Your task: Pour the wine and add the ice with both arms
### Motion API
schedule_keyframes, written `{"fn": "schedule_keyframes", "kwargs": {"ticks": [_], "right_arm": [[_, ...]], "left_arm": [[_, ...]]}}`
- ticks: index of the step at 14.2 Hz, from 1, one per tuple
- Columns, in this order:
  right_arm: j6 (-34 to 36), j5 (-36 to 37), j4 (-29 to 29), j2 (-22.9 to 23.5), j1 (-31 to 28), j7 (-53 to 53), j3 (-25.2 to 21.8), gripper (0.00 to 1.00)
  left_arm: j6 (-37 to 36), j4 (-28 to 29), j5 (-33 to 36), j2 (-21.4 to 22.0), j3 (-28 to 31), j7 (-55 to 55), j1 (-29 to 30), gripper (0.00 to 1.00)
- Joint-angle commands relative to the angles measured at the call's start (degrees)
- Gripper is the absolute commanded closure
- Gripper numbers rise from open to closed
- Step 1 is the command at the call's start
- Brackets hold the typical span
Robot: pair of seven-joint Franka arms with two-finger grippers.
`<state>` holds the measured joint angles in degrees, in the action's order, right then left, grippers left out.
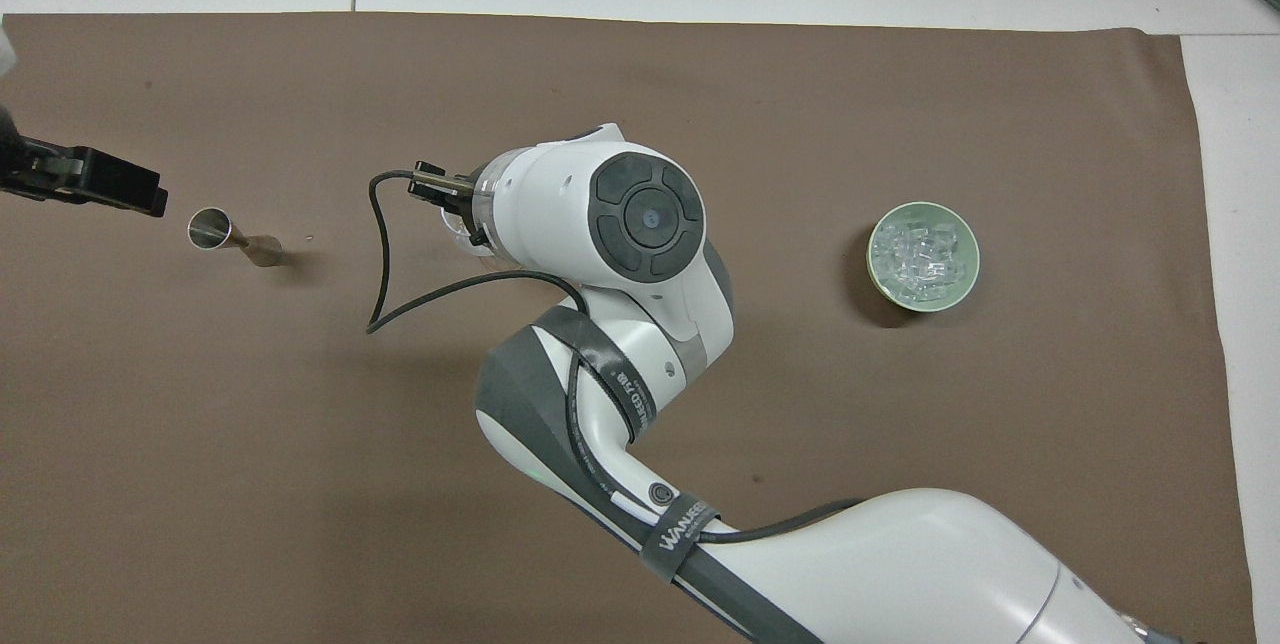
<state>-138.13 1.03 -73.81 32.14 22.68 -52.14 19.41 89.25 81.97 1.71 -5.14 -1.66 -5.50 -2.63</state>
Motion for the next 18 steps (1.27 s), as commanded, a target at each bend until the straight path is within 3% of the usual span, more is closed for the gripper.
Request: {"fn": "schedule_keyframes", "kwargs": {"ticks": [1,5,12,18], "right_arm": [[2.42,1.79,-5.27,-7.16,-3.94,-1.13,0.28,0.0],[10.66,1.87,-12.49,-16.56,-11.23,1.32,0.28,0.0],[38.25,1.7,-12.59,-27.9,-21.08,15.38,0.37,0.0],[48.48,1.35,-12.24,-32.23,-27.49,24.26,0.46,0.0]], "left_arm": [[-0.92,-0.06,1.37,0.13,-0.71,4.26,0.17,0.0],[-0.74,-0.06,1.11,-0.05,-0.63,4.63,0.96,0.0],[-0.66,-0.06,-0.74,-0.05,0.25,6.29,1.92,0.0],[-0.3,0.03,-0.74,-0.75,0.16,6.56,2.01,0.0]]}}
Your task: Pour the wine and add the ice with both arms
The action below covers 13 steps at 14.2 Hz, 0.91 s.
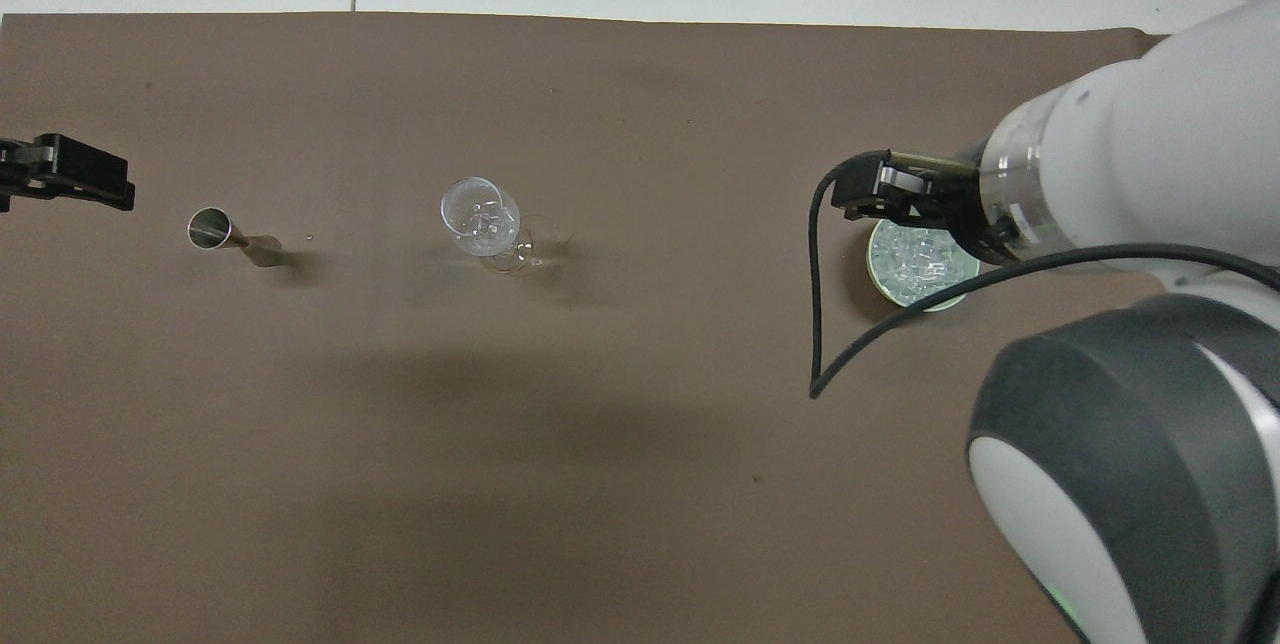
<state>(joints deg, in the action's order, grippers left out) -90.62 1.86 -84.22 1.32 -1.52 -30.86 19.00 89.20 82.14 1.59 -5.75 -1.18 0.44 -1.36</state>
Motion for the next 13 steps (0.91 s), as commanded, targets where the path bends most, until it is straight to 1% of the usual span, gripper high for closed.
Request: {"fn": "schedule_keyframes", "kwargs": {"ticks": [1,3,4,7,9,10,13], "right_arm": [[0.97,0.42,-1.74,-1.23,-3.67,3.78,0.95,0.0],[2.54,0.95,-1.48,-1.76,-3.76,4.14,0.6,0.0],[4.38,0.95,0.0,-1.67,-3.67,4.22,-0.18,0.0],[7.9,0.6,1.68,-1.23,-0.34,4.49,-5.36,0.0],[8.27,0.08,1.6,-1.23,1.86,7.28,-9.32,0.0],[8.18,0.16,1.6,-1.23,2.04,9.3,-10.03,0.0],[8.0,-0.1,1.07,-1.23,2.31,10.03,-10.3,0.0]], "left_arm": [[-0.08,-0.14,-0.63,-0.14,-0.32,0.44,0.83,0.0],[-0.17,-0.14,-0.54,-0.14,-0.32,0.17,0.74,0.0],[-0.25,-0.14,-0.54,-0.14,-0.32,0.35,0.74,0.0],[0.27,-0.14,-0.63,-0.06,-0.32,0.52,0.74,0.0],[0.53,-0.14,-0.45,-0.06,-0.32,0.35,0.74,0.0],[1.49,-0.14,-0.45,-0.06,-0.32,0.35,0.74,0.0],[3.79,0.04,-0.54,-0.14,-0.23,0.52,0.83,0.0]]}}
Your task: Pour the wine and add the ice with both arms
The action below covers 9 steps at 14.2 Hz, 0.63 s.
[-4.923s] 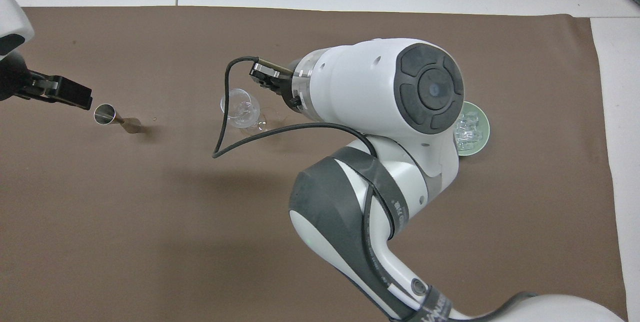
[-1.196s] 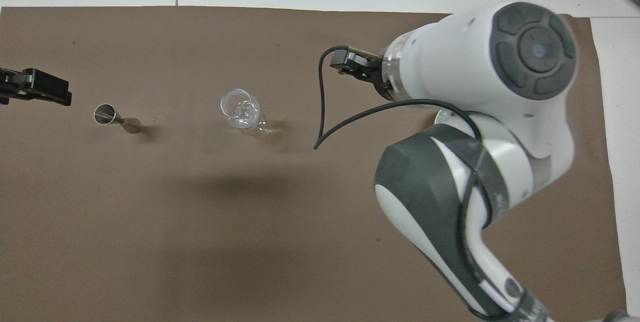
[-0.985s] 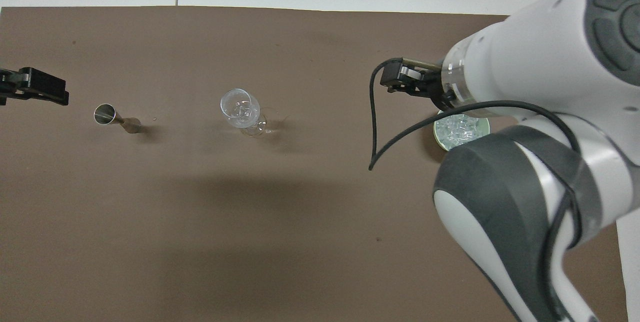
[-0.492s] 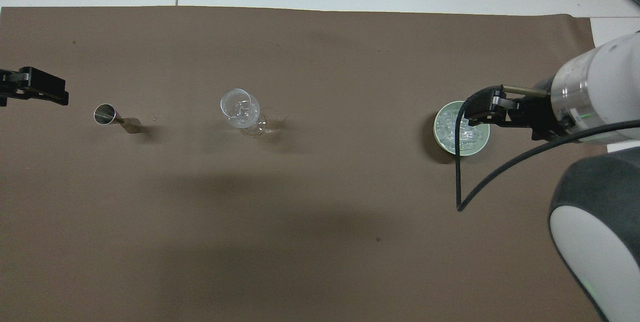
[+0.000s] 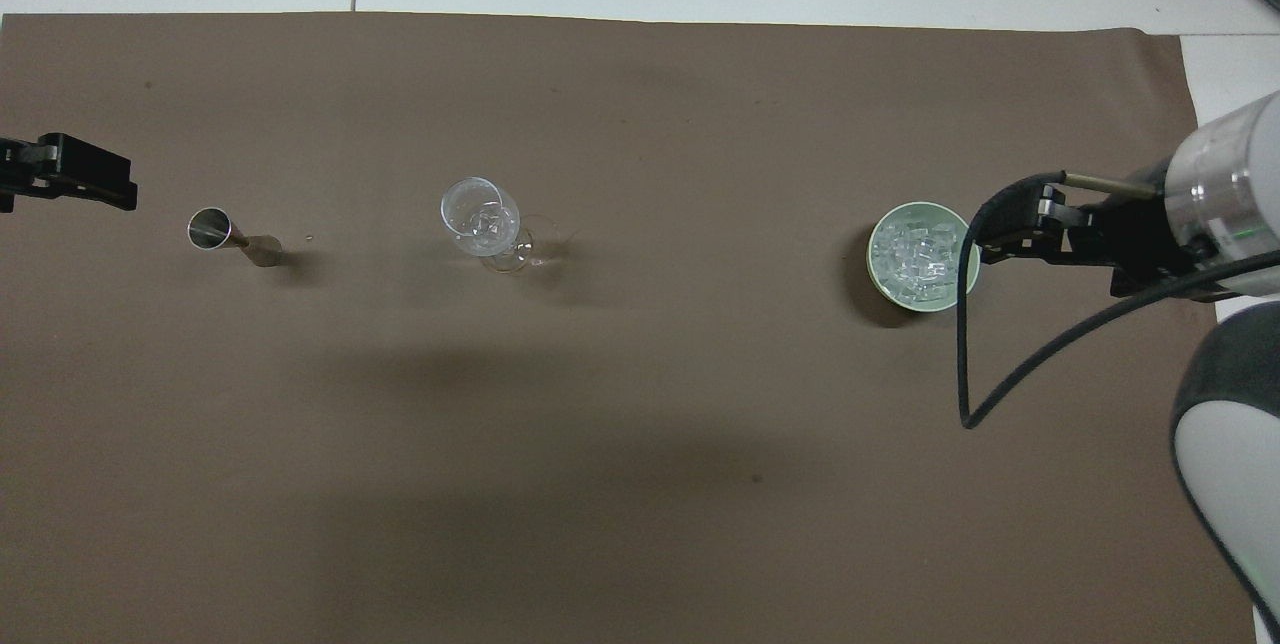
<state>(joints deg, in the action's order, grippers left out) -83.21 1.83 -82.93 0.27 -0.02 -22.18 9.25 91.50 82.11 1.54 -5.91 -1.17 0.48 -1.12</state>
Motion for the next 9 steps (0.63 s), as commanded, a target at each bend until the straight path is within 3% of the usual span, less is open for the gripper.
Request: {"fn": "schedule_keyframes", "kwargs": {"ticks": [1,5,9], "right_arm": [[0.51,-0.07,-0.39,-0.18,0.89,1.52,-0.55,0.0],[-0.37,-0.16,-0.22,0.35,0.28,5.82,-0.98,0.0],[-0.37,-0.07,-0.31,0.35,0.81,10.66,-4.67,0.0]], "left_arm": [[1.4,0.16,-0.4,0.02,-0.23,0.49,0.59,0.0],[1.84,0.16,-0.49,0.11,-0.23,0.49,0.59,0.0],[1.76,0.16,-0.49,0.37,-0.23,0.4,0.51,0.0]]}}
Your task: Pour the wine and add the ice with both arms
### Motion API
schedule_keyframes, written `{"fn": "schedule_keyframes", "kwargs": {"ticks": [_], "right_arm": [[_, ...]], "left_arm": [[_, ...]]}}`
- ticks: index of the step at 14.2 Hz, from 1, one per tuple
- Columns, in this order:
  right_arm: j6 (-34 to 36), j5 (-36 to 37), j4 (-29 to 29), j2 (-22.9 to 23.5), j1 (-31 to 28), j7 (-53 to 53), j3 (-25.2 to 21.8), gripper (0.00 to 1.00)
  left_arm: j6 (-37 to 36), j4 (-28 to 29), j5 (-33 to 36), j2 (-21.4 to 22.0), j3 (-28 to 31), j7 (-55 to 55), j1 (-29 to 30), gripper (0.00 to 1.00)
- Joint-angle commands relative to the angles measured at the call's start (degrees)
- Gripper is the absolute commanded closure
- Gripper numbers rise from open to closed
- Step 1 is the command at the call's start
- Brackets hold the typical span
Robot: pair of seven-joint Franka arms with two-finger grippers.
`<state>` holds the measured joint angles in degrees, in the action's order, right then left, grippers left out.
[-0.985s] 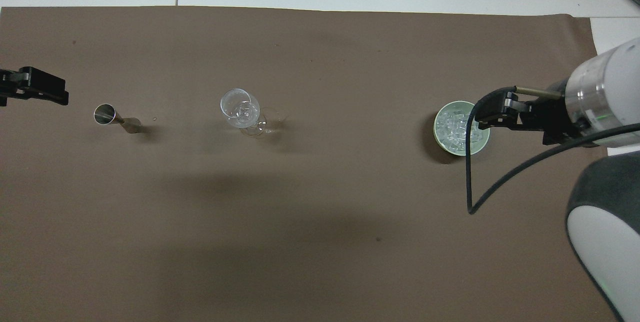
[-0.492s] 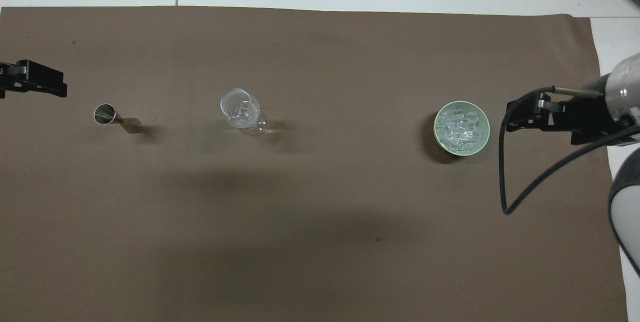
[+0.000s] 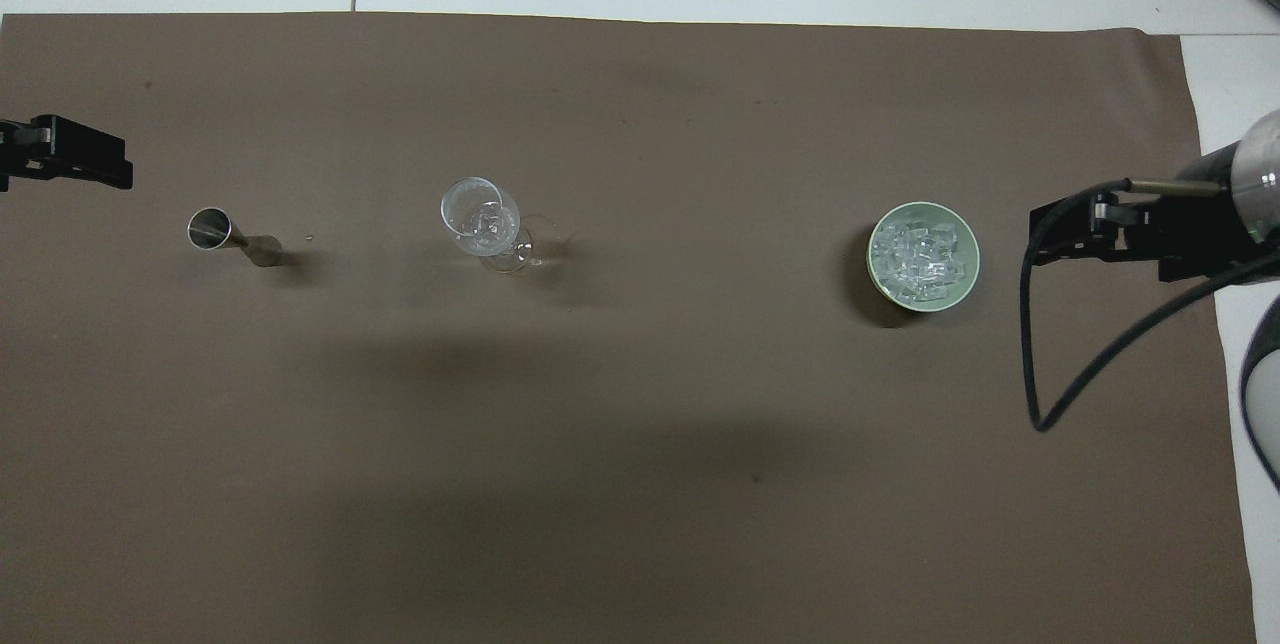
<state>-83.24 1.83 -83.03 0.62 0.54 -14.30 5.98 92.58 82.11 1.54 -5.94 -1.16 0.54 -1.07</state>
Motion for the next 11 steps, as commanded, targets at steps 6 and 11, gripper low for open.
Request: {"fn": "schedule_keyframes", "kwargs": {"ticks": [6,11], "right_arm": [[0.18,-0.16,-1.6,-0.53,0.52,3.22,-1.58,0.0],[0.18,-0.25,-1.43,-0.45,0.34,3.75,-1.76,0.0]], "left_arm": [[0.59,-0.02,-0.49,0.58,-0.24,-0.28,2.47,0.0],[0.67,0.07,-0.57,0.4,-0.24,-0.28,2.47,0.0]]}}
